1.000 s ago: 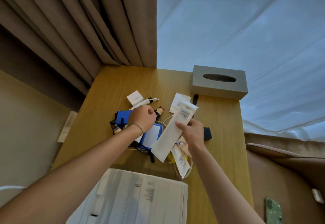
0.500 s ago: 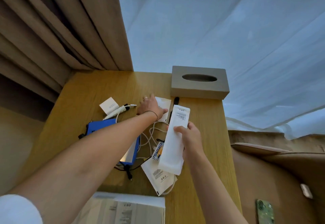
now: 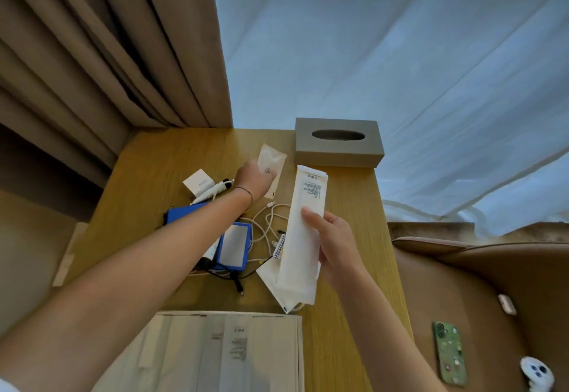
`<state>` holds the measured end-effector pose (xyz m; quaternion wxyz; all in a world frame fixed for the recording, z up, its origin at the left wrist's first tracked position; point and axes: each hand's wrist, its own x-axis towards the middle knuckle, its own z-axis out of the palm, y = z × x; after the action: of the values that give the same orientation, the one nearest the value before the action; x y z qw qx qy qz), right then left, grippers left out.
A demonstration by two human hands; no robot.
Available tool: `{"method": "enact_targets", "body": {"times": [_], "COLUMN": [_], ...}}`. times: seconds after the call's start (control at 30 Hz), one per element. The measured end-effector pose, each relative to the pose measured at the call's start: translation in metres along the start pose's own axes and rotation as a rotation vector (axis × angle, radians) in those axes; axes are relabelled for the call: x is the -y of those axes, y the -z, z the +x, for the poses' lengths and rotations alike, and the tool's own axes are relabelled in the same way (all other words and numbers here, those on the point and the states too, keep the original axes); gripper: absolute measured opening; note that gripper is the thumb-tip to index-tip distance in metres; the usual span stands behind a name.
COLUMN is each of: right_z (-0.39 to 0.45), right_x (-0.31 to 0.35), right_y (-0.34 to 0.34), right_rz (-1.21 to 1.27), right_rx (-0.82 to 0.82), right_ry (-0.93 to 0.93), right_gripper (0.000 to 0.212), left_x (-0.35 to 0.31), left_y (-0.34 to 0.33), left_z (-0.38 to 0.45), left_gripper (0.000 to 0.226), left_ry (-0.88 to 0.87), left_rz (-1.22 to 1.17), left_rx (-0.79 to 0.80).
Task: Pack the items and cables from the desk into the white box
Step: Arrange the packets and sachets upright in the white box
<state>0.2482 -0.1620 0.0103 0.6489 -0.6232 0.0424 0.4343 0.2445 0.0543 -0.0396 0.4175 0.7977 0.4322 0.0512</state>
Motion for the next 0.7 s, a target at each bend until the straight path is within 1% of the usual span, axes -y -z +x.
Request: {"method": "enact_targets", "body": {"times": [0.1,0.2,0.3,0.43,0.5,0.57,0.6,0.7], "right_z": [-0.031,-0.063,-0.094,-0.129,-0.144,-0.157,-0.162,-0.170], "right_x": [-0.001,-0.011,-0.030,-0.065,-0.083,-0.099,-0.107,-0.129], "right_y": [-0.011,-0.018,-0.024,-0.030,-0.032,-0.036,-0.039,-0.047], "right_rz": [-0.057,-0.148,-0.272,-0.547,-0.644,-0.790,-0.882,-1.114], "right_rx": [-0.007,0.005,-0.019,-0.127,-0.162,-0.198,-0.217,-0.237], "right_ry": [0.023,0.053,0.119,0.245,0.251,0.242,0.245,0.239], "right_gripper": [0.026,0.025,0.022,0.026,0.023,0.012,0.017,0.018], "left_x": [-0.002,0.006,0.018,0.042,0.057,0.074,0.082,0.105], "left_y": [0.030,0.052,0.067,0.088,0.097,0.103,0.106,0.114], "left_z": [-0.037,-0.081,-0.118,-0.162,-0.184,-0.205,-0.215,-0.241], "left_gripper": [0.016,0.014,0.022,0.013,0.009,0.003,0.003,0.014], "left_ry": [-0.036,-0.061,-0.094,-0.113,-0.100,-0.084,-0.078,-0.043], "left_rz": [-0.217,-0.378,-0.384,-0.416,-0.435,-0.469,-0.497,-0.572], "left_rx": [-0.027,-0.017,0.033,0.066,0.062,0.060,0.065,0.077]}}
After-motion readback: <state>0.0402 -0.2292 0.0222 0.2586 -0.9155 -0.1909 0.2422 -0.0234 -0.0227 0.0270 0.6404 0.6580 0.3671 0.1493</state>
